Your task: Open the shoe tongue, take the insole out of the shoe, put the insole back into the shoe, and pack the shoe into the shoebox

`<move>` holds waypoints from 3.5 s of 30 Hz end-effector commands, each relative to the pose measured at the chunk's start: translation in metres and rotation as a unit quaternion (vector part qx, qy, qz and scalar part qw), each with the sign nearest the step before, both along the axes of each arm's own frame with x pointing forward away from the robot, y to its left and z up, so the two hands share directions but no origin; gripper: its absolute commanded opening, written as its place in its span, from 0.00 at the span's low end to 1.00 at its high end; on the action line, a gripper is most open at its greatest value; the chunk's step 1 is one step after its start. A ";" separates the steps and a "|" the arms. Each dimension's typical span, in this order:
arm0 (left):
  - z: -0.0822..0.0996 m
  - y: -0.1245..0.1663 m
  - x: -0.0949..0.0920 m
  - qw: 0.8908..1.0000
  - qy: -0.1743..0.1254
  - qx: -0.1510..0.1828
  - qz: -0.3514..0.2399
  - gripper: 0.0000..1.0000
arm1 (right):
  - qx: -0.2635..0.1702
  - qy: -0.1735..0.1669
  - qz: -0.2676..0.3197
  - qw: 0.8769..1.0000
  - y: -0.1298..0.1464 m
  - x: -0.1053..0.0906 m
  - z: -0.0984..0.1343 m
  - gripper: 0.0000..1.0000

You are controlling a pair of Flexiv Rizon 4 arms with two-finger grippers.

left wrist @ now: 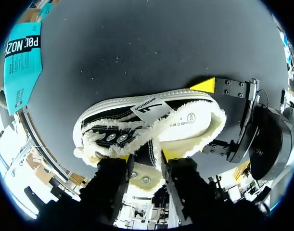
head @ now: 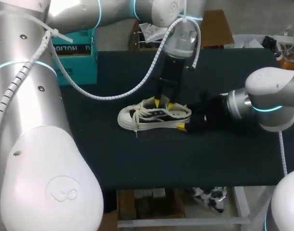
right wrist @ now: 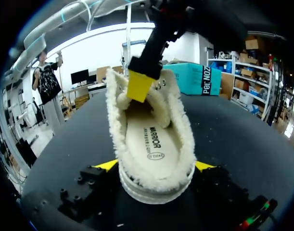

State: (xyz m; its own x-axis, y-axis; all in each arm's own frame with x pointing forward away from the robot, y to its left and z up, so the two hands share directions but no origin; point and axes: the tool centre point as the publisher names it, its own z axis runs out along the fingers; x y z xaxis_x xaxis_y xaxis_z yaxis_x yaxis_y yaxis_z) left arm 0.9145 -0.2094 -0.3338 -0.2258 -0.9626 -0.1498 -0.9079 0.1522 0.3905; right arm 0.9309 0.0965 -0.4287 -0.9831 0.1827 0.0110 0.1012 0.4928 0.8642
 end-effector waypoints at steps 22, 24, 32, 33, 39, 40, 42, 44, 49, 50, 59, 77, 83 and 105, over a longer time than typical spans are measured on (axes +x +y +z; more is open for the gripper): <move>0.050 0.074 -0.016 0.982 -0.114 -0.136 0.058 0.00 | 0.002 0.000 0.001 1.000 0.002 -0.002 -0.005 0.00; 0.049 0.083 -0.017 0.979 -0.121 -0.147 0.067 0.00 | 0.002 0.000 0.001 1.000 0.002 -0.002 -0.005 0.00; 0.029 0.108 -0.015 0.969 -0.129 -0.183 0.099 0.00 | 0.002 0.000 0.001 1.000 0.002 -0.002 -0.005 0.00; 0.027 0.111 -0.014 0.966 -0.132 -0.195 0.107 0.00 | 0.002 0.000 0.001 1.000 0.002 -0.002 -0.005 0.00; 0.009 0.120 -0.010 0.955 -0.132 -0.229 0.132 0.00 | 0.002 0.000 0.001 1.000 0.002 -0.002 -0.005 0.00; 0.007 0.121 -0.009 0.955 -0.130 -0.230 0.133 0.00 | 0.002 0.000 0.001 1.000 0.002 -0.002 -0.005 0.00; 0.006 0.121 -0.009 0.954 -0.129 -0.234 0.133 0.00 | 0.002 0.000 0.001 1.000 0.002 -0.002 -0.005 0.00; 0.007 0.122 -0.009 0.953 -0.135 -0.240 0.129 0.16 | 0.002 0.000 0.001 1.000 0.002 -0.002 -0.005 0.00; 0.030 0.126 -0.015 0.945 -0.168 -0.268 0.081 0.41 | 0.002 0.000 0.001 1.000 0.002 -0.002 -0.005 0.00; 0.037 0.128 -0.016 0.942 -0.173 -0.275 0.078 0.40 | 0.002 0.000 0.001 1.000 0.002 -0.002 -0.005 0.00; 0.099 0.120 -0.011 0.925 -0.193 -0.321 -0.063 0.00 | 0.002 0.000 0.001 1.000 0.002 -0.002 -0.005 0.00; 0.121 0.046 -0.002 0.804 0.036 -0.294 -0.516 0.00 | 0.002 0.000 0.001 1.000 0.002 -0.002 -0.005 0.00; 0.121 0.046 -0.002 0.804 0.036 -0.294 -0.516 0.00 | 0.002 0.000 0.001 1.000 0.002 -0.002 -0.005 0.00; 0.030 0.007 0.020 0.763 0.027 -0.333 -0.554 0.00 | 0.002 0.000 0.001 1.000 0.002 -0.002 -0.005 0.00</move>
State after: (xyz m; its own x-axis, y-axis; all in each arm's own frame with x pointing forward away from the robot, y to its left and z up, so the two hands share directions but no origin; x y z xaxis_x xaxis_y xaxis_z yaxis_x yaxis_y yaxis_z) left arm 0.9319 -0.1948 -0.2927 -0.9520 -0.0415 0.3033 -0.0776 0.9912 -0.1076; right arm 0.9302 0.0974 -0.4290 -0.9831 0.1826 0.0115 0.1016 0.4923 0.8645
